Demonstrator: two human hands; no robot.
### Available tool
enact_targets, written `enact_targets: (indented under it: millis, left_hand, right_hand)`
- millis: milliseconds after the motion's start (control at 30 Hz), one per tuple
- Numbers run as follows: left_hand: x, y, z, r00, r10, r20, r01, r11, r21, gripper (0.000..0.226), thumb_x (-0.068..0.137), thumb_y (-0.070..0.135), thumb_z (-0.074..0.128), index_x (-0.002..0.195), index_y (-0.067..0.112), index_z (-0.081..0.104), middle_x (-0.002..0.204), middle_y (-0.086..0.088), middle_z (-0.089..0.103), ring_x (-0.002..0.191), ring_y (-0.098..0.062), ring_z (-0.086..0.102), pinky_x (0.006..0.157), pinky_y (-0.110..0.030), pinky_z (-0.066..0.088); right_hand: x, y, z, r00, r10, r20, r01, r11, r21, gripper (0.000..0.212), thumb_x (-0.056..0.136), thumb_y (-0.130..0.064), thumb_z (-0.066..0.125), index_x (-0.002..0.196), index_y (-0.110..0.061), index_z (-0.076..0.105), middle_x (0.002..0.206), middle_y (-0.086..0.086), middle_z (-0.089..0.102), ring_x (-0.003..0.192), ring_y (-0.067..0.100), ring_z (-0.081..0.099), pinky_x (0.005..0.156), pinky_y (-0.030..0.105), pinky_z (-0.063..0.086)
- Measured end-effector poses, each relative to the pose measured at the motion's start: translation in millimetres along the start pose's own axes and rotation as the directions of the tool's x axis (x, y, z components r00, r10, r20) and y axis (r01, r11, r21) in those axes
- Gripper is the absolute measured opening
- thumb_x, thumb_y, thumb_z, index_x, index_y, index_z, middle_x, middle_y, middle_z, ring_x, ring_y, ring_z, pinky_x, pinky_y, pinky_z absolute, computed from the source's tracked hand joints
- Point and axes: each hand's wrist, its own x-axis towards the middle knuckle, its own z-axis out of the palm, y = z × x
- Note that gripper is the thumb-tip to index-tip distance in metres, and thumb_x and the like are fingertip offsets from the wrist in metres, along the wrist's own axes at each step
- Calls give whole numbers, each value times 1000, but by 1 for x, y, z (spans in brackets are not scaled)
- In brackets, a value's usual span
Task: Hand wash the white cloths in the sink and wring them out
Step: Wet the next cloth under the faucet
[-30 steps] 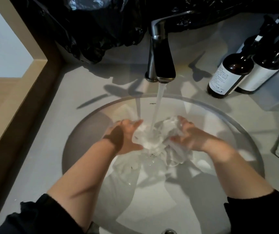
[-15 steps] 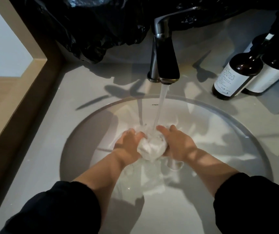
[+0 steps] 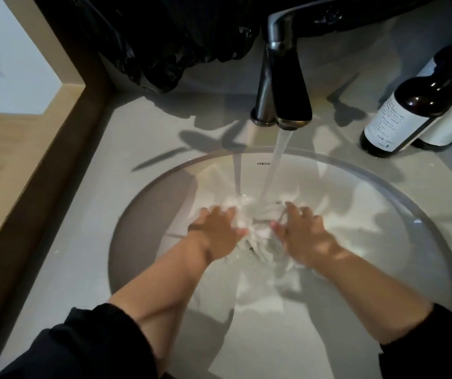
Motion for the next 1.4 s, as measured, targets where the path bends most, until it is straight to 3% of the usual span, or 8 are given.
enact_targets:
  millis: [267, 600, 700, 867, 1000, 1200, 1300, 1400]
  left_hand:
    - [17, 0, 21, 992, -102, -71, 86, 976, -201, 51, 93, 41, 53, 138, 28, 33, 123, -3, 40, 121, -19, 43, 93, -31, 44]
    - [-4, -10, -30, 942, -299, -150, 275, 947, -165, 16, 84, 32, 48, 80, 19, 56, 82, 0, 56, 84, -21, 59, 71, -23, 41]
    - [-20, -13, -49, 936, -319, -152, 327, 944, 34, 8, 85, 22, 50, 89, 21, 57, 91, -1, 55, 97, -25, 59, 81, -28, 46]
    - [-13, 1, -24, 990, 89, -105, -64, 973, 220, 51, 86, 33, 54, 131, 14, 41, 127, -5, 42, 125, -28, 38, 100, -37, 35]
    - [-1, 9, 6, 994, 41, 104, -83, 890, 448, 120, 73, 71, 60, 150, 3, 0, 148, -9, 25, 135, -28, 27, 109, -49, 25]
    - [14, 6, 7, 998, 39, -44, -24, 954, 299, 30, 86, 25, 58, 115, 21, 56, 110, 2, 60, 102, -21, 58, 87, -32, 39]
    - [9, -7, -13, 970, 61, -236, -60, 998, 12, 31, 77, 36, 53, 103, 23, 64, 99, 2, 64, 96, -23, 61, 86, -29, 46]
    - [2, -12, -30, 949, 89, -303, -147, 973, -175, 37, 62, 42, 52, 90, 24, 68, 87, 5, 58, 90, -22, 58, 83, -29, 47]
  right_hand:
    - [18, -2, 39, 969, -235, -74, 157, 819, -552, 62, 98, -54, 18, 148, -15, 18, 137, 11, 39, 118, 29, 43, 81, 39, 48]
    - [27, -10, -30, 996, -88, 20, 83, 981, 175, 43, 101, -45, 34, 75, -17, 55, 96, 18, 61, 104, 33, 60, 76, 29, 36]
    - [19, 4, -50, 992, 52, 115, -40, 994, -105, 40, 98, -44, 41, 119, -14, 57, 122, 10, 57, 117, 29, 53, 86, 28, 40]
    - [8, 2, -31, 974, -227, 12, 205, 856, -475, 59, 93, -34, 53, 143, -15, 29, 145, 10, 35, 135, 27, 33, 109, 40, 30]
    - [9, -11, -2, 923, -310, 229, 385, 754, -531, 109, 80, -60, 62, 153, -12, -4, 160, 5, 3, 147, 22, 8, 119, 39, 14]
    - [24, -10, 14, 941, -300, 153, 328, 710, -623, 79, 76, -57, 61, 139, -15, 39, 134, 4, 43, 123, 22, 44, 100, 34, 37]
    - [22, -8, 0, 924, -318, 213, 381, 818, -432, 63, 70, -64, 67, 114, -20, 61, 123, 1, 47, 114, 23, 44, 94, 33, 36]
    - [6, 2, -35, 910, -319, 266, 270, 941, 204, 50, 69, -56, 77, 103, -19, 68, 128, -8, 53, 115, 15, 50, 95, 24, 40]
